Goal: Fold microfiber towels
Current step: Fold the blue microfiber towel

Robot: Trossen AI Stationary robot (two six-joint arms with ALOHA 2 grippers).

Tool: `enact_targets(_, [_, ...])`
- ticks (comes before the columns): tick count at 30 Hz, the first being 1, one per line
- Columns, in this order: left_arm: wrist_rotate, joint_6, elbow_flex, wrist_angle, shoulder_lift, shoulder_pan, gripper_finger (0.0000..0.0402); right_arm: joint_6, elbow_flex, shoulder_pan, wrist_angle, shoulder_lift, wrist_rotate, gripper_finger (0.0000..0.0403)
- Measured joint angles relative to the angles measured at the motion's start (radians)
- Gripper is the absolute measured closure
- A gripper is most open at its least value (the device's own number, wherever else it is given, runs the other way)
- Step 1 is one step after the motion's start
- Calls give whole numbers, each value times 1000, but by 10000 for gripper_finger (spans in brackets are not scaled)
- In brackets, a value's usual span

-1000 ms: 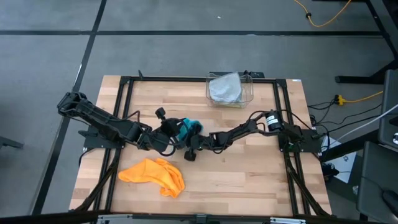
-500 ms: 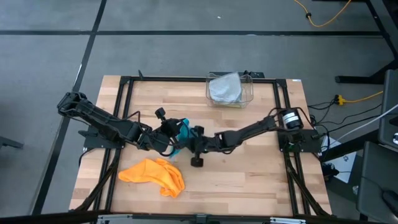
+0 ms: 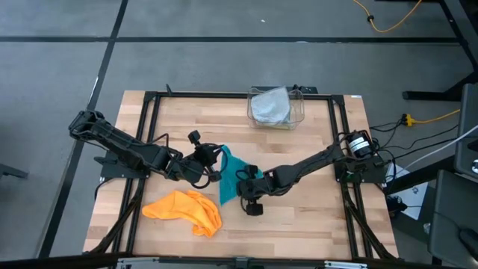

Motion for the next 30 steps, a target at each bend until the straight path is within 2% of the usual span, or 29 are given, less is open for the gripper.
enact_targets(5, [10,-1,0,-1,0,0,402,13,0,2,-37,0,3,287])
enact_targets(9, [71,-55,0,-16,0,0,402,30,0,3,-36,0,3,239])
enact_targets(13, [71,-76,0,-48,1,1,402,-25,0,2,62,1,6,209])
enact_targets(18, [67,-76,0,-47,1,1,402,-122,2,2,199,45,67,203])
enact_targets(24, [66,-78,0,-46,1,1,402,-90,2,-21,293,99,217,216])
enact_targets(30, [66,-79,0,-46,1,13,402,-32,2,-34,372,146,231,224])
